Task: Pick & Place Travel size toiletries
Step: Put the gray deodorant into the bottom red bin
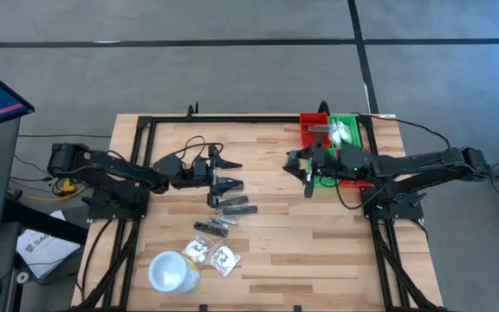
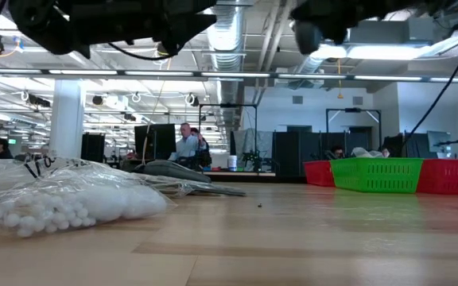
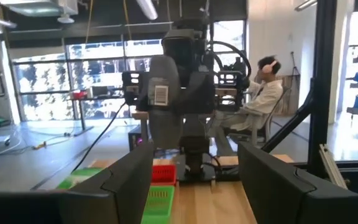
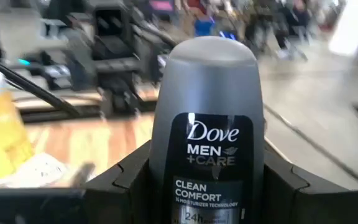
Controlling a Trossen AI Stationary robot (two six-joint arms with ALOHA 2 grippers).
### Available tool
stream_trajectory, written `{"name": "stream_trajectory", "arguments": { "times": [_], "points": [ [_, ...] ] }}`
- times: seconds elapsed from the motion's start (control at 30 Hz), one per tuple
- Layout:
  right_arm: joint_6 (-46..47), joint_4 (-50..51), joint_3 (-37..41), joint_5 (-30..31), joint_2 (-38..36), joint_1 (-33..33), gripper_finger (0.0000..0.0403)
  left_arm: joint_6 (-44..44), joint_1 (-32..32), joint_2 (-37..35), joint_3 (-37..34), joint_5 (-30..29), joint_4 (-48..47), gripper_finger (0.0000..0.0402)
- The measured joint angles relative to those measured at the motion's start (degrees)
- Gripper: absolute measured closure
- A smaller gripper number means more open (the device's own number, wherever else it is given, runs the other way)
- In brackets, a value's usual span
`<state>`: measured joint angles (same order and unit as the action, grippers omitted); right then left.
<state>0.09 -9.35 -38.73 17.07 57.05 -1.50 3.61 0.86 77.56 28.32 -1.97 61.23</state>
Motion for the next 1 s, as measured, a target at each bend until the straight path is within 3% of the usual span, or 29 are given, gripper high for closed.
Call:
{"name": "stream_trajectory", "arguments": {
  "times": [0.43,0.77,1.0],
  "points": [
    [22.5,34.2,0.0,19.9,-10.6,0.0,0.0214,0.0,-1.2,0.0,-0.9,-2.0,0.1,0.0176],
    [45.9,60.2,0.0,26.1,-12.9,0.0,0.0214,0.0,-1.2,0.0,-0.9,-2.0,0.1,0.0176],
    [55.5,70.7,0.0,26.6,-12.8,2.0,0.0214,0.0,-1.2,0.0,-0.9,-1.9,0.1,0.0176]
  ]
}}
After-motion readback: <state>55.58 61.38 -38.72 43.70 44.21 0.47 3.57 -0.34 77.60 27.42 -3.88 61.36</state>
